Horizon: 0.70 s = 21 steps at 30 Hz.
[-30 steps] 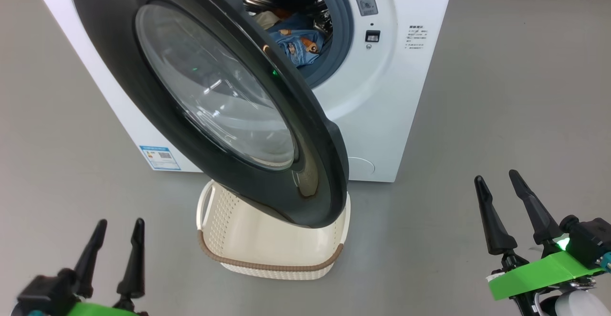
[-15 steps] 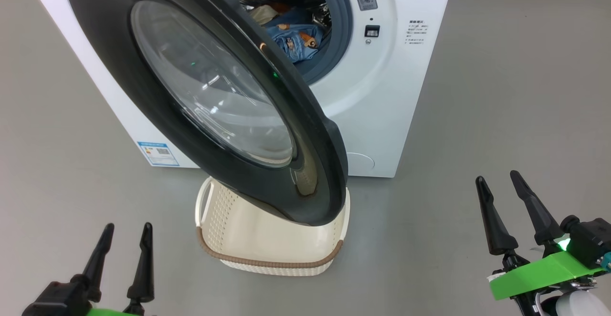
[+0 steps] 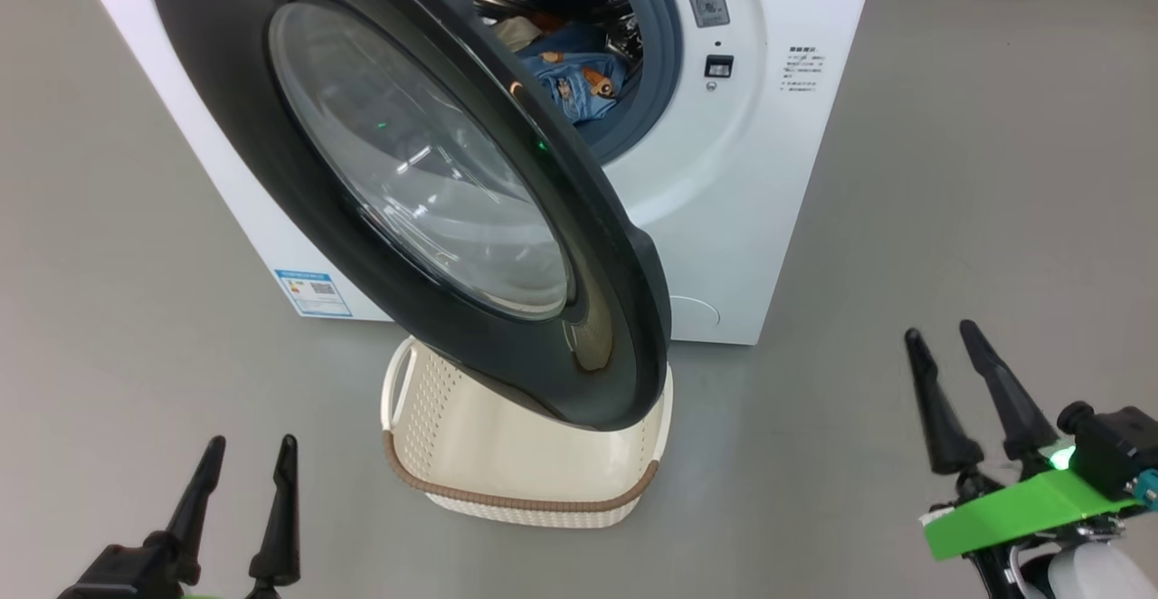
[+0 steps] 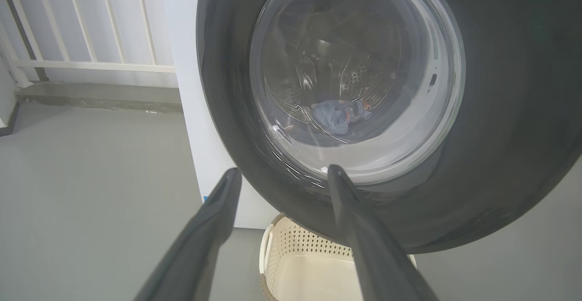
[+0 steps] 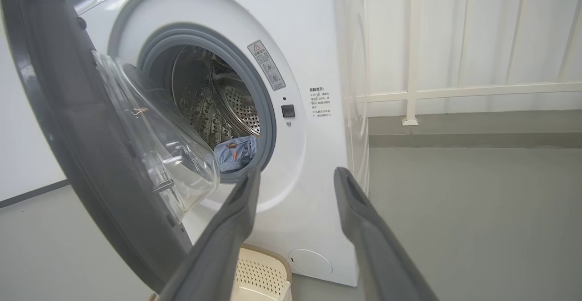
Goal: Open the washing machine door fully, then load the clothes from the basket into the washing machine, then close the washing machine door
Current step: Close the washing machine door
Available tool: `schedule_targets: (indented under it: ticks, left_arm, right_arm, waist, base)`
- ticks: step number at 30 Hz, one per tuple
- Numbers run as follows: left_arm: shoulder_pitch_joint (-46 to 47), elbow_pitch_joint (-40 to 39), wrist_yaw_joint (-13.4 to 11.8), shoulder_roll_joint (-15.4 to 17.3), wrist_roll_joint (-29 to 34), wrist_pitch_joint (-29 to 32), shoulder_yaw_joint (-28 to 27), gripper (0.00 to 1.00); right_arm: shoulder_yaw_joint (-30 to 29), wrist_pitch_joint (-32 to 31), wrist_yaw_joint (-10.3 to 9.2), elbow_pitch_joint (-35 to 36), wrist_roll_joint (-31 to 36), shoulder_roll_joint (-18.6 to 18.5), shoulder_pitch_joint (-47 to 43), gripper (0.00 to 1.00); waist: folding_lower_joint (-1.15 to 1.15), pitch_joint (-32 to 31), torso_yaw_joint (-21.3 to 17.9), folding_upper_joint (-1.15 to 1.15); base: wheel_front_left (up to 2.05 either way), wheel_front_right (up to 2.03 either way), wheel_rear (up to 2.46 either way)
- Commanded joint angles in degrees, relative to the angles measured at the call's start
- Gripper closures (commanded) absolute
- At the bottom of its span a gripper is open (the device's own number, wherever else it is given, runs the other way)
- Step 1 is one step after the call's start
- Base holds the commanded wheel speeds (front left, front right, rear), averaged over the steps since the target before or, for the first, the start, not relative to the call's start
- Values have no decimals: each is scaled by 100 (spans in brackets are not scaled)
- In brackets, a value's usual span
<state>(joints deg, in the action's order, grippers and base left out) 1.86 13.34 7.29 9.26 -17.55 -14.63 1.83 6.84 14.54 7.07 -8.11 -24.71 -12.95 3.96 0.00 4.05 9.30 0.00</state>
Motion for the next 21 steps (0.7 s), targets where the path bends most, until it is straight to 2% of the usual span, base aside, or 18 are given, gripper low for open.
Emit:
schedule_targets:
  ticks: [1,14,21]
  left_arm:
    - [48,-158,20,71,69,-37,-183,0]
    - [-150,-255,20,92,112,-37,-264,0]
    - [-233,-368,20,108,123,-37,-293,0]
  right_arm:
    - [91,46,42,108,24,-63,254,100]
    - [324,46,42,260,55,-148,755,100]
    - [553,46,42,728,64,-142,1035,100]
  waist:
    - [0,-20,24,0]
    - [0,-235,215,0]
    - [0,-342,313,0]
  base:
    - [0,0,0]
    - [0,0,0]
    - [0,0,0]
